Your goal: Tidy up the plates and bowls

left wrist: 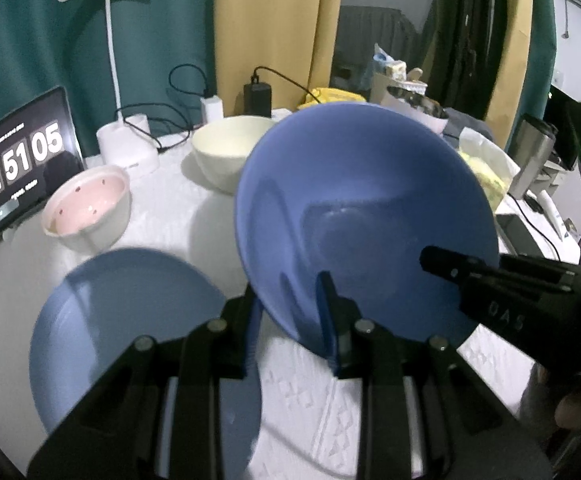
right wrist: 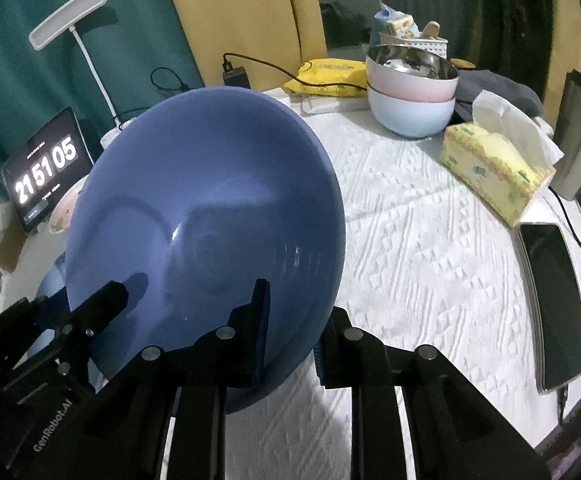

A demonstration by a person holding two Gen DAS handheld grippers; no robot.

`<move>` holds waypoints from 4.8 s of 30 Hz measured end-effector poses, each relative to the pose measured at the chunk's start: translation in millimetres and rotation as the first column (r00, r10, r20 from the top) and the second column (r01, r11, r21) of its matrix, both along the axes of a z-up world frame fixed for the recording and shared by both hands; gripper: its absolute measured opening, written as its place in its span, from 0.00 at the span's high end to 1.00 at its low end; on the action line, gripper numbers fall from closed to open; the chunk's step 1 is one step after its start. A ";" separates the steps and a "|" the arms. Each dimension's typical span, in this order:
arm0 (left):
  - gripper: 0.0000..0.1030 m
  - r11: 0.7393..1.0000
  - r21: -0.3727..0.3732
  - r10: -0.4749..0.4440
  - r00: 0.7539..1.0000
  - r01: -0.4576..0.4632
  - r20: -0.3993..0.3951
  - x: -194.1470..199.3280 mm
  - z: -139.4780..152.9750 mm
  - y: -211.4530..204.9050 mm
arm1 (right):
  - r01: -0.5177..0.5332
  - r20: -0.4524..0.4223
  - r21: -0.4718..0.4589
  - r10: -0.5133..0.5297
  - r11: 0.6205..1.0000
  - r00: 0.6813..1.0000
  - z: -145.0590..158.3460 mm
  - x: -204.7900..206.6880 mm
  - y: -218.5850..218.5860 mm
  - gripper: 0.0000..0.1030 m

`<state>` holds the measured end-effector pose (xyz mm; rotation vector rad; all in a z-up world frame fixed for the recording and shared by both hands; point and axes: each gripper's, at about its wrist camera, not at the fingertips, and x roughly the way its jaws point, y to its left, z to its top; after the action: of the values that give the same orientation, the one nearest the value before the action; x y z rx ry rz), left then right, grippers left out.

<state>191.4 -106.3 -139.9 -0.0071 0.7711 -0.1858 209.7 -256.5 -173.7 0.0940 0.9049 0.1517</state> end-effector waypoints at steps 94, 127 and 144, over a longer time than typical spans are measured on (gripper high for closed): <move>0.61 0.995 0.003 0.101 0.993 -0.101 0.057 90.8 56.7 59.5 | -0.088 0.129 -0.115 0.103 0.989 0.986 69.0 94.0 54.4 0.70; 0.61 0.992 0.019 0.129 0.981 -0.127 -0.146 212.9 -16.8 63.5 | -0.073 -0.129 0.017 0.074 0.997 0.989 -10.6 218.9 68.9 0.70; 0.62 0.995 0.039 0.098 0.968 -0.091 -0.231 235.1 -33.2 53.7 | -0.126 -0.227 0.052 0.134 0.991 0.965 -32.2 243.6 77.1 0.73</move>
<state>426.5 -52.6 -173.1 -0.0395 1.0052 -0.0839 453.3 -179.4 -205.9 0.0881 1.1404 0.2848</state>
